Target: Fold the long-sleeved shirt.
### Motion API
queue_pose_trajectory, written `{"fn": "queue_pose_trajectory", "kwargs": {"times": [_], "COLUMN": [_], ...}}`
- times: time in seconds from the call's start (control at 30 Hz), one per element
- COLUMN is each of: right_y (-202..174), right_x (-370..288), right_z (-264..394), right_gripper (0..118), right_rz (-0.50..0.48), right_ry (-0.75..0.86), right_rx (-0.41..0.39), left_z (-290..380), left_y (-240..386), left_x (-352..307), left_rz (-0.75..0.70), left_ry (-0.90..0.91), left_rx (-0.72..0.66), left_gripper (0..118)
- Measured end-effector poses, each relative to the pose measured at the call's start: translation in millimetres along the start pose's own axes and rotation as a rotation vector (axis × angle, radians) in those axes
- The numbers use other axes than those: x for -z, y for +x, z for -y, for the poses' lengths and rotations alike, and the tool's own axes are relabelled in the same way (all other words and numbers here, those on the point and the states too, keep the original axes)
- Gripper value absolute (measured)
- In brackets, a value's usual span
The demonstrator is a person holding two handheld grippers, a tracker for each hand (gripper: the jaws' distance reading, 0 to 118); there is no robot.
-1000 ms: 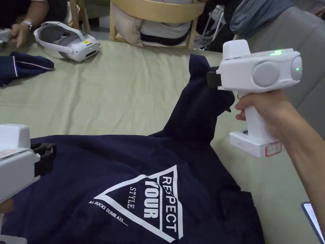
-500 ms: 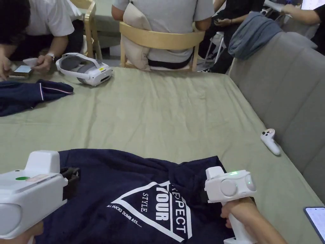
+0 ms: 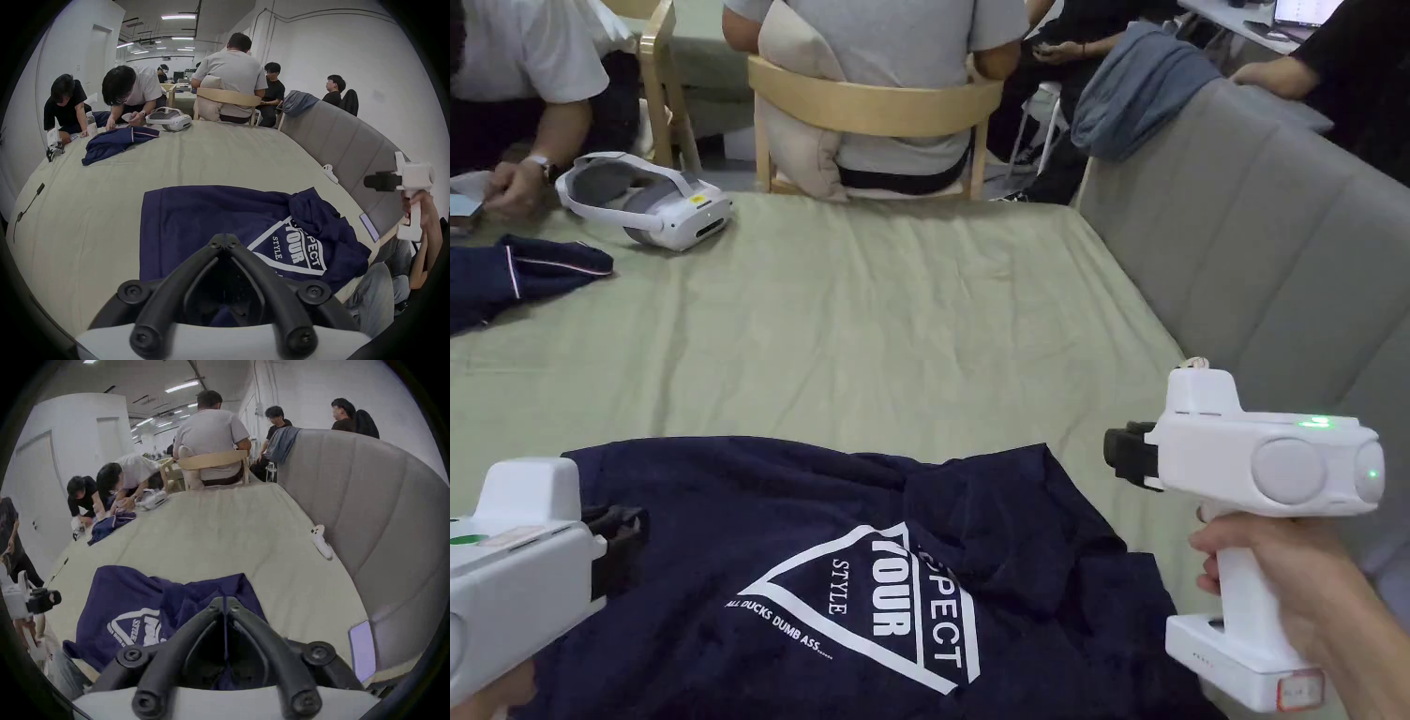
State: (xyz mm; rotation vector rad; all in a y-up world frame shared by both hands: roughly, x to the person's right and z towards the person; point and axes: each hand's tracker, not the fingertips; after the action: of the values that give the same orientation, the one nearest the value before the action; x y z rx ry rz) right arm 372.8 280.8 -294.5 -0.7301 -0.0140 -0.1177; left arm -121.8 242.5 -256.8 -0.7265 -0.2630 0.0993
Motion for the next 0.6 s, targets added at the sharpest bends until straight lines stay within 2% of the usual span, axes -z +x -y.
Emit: {"fn": "queue_pose_trajectory", "kwargs": {"times": [0.03,0.07,0.1,0.13,0.17,0.2,0.23,0.3,0.37,0.4,0.43,0.53,0.57,0.6], "right_y": [3,6,0,1,0,-1,0,-4,-10,-11,-13,-14,-15,-16], "right_x": [18,36,58,83,105,129,158,203,224,236,245,242,236,233], "right_z": [-12,-22,-30,-36,-39,-41,-46,-44,-29,-19,-9,-15,-14,-11], "right_gripper": [15,40,81,105,112,105,93,70,68,61,64,63,53,21], "right_rz": [0.0,-0.003,-0.006,-0.026,-0.017,-0.009,-0.019,0.053,0.099,0.098,0.085,0.073,0.046,-0.016], "right_ry": [-0.009,-0.032,-0.069,-0.125,-0.174,-0.231,-0.306,-0.381,-0.438,-0.492,-0.532,-0.488,-0.492,-0.493], "right_rx": [0.005,0.01,0.014,0.024,0.038,0.031,0.02,-0.013,-0.027,-0.008,0.002,-0.027,-0.056,-0.059], "left_z": [0,-1,-2,-4,-6,-8,-10,-16,-23,-29,-35,-51,-55,-62], "left_y": [0,0,0,-1,-2,-2,-3,-11,-15,-15,-18,-38,-46,-53], "left_x": [3,6,10,14,17,23,29,50,71,80,90,126,139,154], "left_rz": [0.002,0.002,-0.002,-0.004,0.0,0.005,0.004,-0.004,-0.019,-0.03,-0.033,-0.048,-0.053,-0.079], "left_ry": [-0.005,-0.01,-0.016,-0.024,-0.029,-0.033,-0.039,-0.063,-0.082,-0.095,-0.108,-0.128,-0.133,-0.144], "left_rx": [-0.001,0.0,0.002,-0.002,-0.003,0.001,0.004,0.009,0.017,0.014,0.009,-0.013,-0.007,0.004], "left_gripper": [3,3,3,3,3,3,3,3,3,3,3,3,6,26]}}
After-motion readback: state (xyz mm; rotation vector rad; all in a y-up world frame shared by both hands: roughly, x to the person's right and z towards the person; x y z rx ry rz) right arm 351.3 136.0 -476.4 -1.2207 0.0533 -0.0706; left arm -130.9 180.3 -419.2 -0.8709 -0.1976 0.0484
